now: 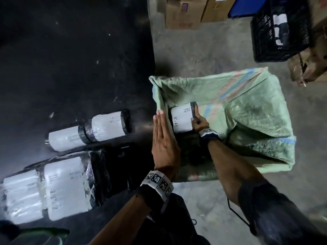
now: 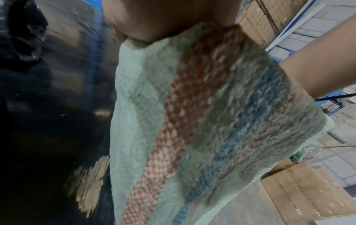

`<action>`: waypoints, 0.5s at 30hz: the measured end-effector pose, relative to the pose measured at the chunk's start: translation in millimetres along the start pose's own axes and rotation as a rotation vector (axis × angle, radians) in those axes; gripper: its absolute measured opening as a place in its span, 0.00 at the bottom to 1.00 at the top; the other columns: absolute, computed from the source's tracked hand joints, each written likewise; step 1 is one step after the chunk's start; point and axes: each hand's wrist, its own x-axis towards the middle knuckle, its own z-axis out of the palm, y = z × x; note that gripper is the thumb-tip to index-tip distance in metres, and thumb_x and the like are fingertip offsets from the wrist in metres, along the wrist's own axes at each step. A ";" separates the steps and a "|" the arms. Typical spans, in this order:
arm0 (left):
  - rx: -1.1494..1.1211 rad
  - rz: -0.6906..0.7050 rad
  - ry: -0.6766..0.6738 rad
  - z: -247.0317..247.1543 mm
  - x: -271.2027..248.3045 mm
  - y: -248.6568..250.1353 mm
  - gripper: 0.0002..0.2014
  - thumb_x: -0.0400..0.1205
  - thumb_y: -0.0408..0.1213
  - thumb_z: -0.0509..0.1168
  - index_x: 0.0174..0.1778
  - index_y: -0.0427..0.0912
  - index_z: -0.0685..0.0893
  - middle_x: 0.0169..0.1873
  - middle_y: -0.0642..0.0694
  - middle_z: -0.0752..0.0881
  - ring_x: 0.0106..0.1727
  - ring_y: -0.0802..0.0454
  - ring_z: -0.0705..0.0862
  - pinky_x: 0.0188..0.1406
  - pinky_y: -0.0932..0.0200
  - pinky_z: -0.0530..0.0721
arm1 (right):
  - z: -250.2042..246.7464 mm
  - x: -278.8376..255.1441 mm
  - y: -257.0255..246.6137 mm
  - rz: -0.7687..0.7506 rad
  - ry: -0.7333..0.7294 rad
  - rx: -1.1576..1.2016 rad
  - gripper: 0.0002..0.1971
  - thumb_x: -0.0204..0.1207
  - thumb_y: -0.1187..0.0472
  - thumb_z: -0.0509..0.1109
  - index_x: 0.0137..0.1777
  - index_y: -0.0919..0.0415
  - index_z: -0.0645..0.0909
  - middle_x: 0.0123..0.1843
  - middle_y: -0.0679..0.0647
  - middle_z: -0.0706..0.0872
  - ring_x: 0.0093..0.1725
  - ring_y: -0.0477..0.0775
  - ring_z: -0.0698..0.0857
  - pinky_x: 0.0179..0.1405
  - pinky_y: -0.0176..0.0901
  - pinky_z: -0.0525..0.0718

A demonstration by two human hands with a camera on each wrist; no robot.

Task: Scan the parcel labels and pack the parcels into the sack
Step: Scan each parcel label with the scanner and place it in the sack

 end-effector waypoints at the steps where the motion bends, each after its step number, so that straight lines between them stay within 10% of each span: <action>1: -0.039 -0.013 -0.005 -1.2 0.7 -1.6 0.44 0.74 0.18 0.50 0.91 0.33 0.49 0.92 0.37 0.51 0.93 0.43 0.49 0.88 0.41 0.65 | 5.5 2.6 0.8 -0.032 0.025 -0.053 0.39 0.74 0.47 0.52 0.88 0.52 0.55 0.70 0.66 0.84 0.48 0.60 0.88 0.45 0.43 0.78; 10: -0.105 0.001 -0.105 -12.5 2.0 -5.0 0.39 0.79 0.31 0.45 0.91 0.31 0.49 0.92 0.38 0.49 0.94 0.44 0.47 0.89 0.40 0.63 | 41.2 38.2 31.7 -0.042 -0.014 -0.266 0.43 0.73 0.48 0.48 0.87 0.69 0.48 0.88 0.65 0.54 0.86 0.64 0.59 0.82 0.53 0.64; 12: -0.090 0.003 -0.109 -13.6 1.9 -3.6 0.40 0.78 0.30 0.44 0.91 0.31 0.49 0.92 0.37 0.50 0.94 0.43 0.47 0.89 0.40 0.63 | 43.6 37.7 30.6 0.039 -0.010 -0.281 0.40 0.77 0.52 0.54 0.88 0.64 0.47 0.87 0.63 0.58 0.84 0.67 0.63 0.78 0.54 0.70; 15: -0.083 -0.025 -0.091 -12.1 2.0 -3.6 0.43 0.75 0.21 0.50 0.92 0.34 0.47 0.92 0.38 0.50 0.94 0.45 0.47 0.90 0.41 0.62 | 26.9 17.2 -0.2 0.191 -0.056 -0.206 0.24 0.88 0.51 0.58 0.82 0.56 0.67 0.75 0.51 0.81 0.71 0.65 0.78 0.51 0.24 0.83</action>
